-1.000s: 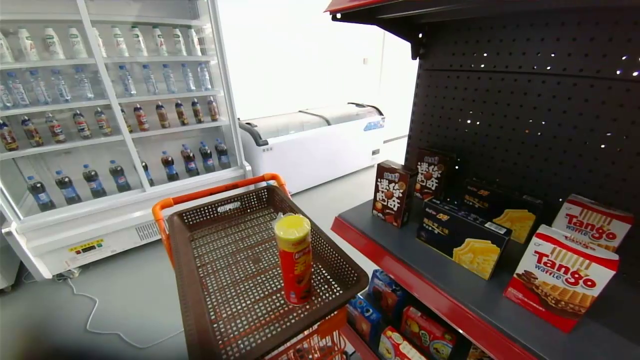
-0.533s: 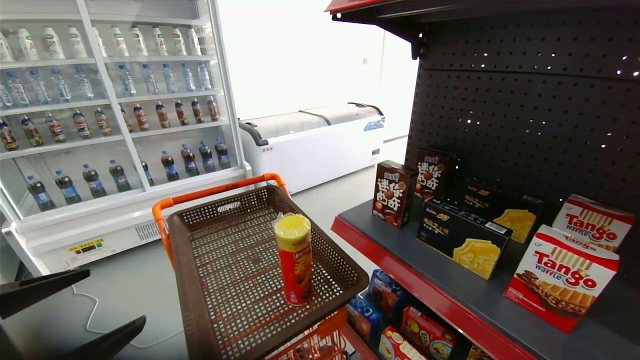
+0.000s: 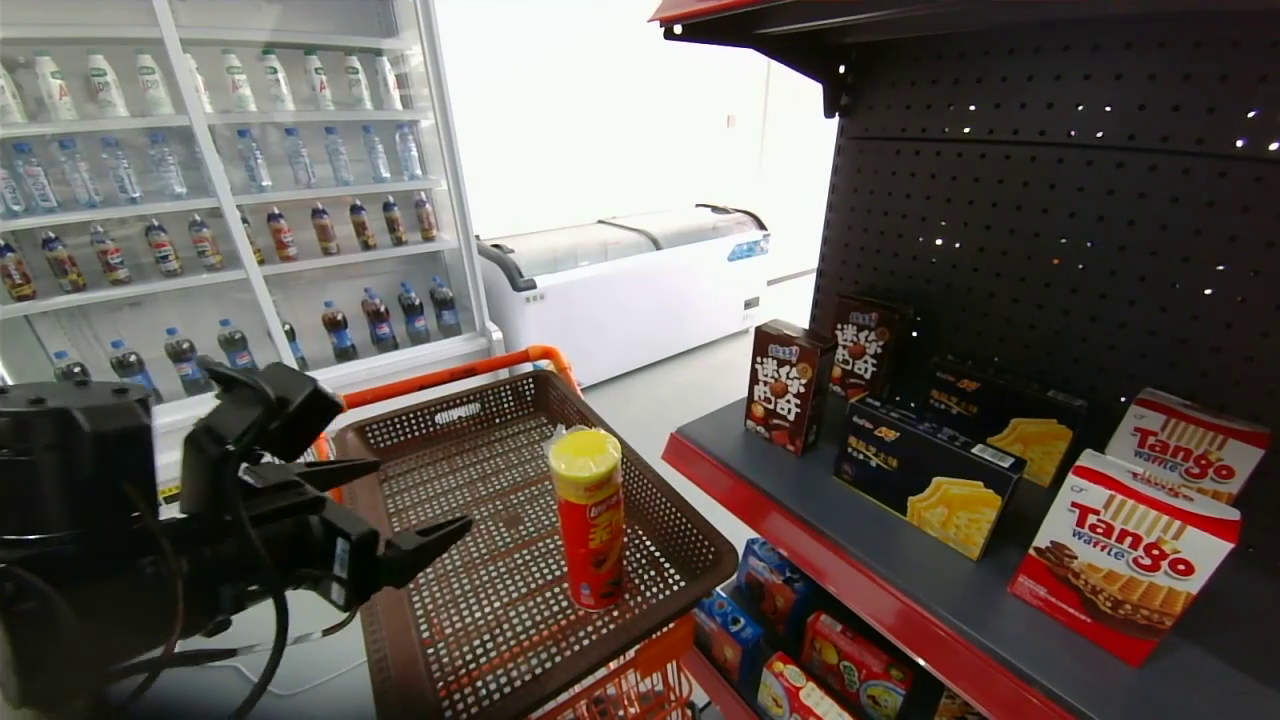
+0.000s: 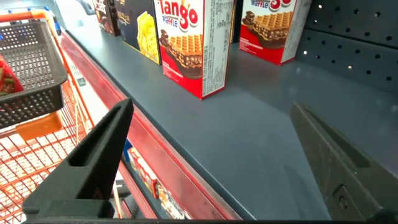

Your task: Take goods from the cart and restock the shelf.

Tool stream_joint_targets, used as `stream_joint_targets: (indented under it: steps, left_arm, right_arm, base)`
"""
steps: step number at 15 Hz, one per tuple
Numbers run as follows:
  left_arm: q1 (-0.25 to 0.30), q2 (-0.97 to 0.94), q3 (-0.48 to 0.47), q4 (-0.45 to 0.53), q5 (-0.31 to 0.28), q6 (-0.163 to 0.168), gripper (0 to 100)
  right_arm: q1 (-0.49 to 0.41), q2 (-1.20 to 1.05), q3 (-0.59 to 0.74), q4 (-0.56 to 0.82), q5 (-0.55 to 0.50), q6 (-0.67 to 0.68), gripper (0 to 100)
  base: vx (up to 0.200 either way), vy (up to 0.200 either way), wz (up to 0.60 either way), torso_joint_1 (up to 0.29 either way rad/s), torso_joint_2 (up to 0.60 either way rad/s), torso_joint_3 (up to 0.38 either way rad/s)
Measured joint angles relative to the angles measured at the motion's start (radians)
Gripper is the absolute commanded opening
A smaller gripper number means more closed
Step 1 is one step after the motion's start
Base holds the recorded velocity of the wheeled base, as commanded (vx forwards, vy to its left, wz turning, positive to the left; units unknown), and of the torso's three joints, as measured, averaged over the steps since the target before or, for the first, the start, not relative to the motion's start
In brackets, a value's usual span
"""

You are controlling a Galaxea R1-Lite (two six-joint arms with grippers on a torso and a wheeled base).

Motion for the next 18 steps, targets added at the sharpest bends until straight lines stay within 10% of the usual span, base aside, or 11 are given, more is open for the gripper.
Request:
stream_joint_targets:
  steps: [18]
  left_arm:
    - [-0.168,0.561,-0.230,-0.231,0.036,-0.059,100]
  right_arm:
    - [0.000,0.000,0.000,0.000,0.000,0.000,100]
  base:
    - [0.000,0.000,0.00,0.000,0.00,0.000]
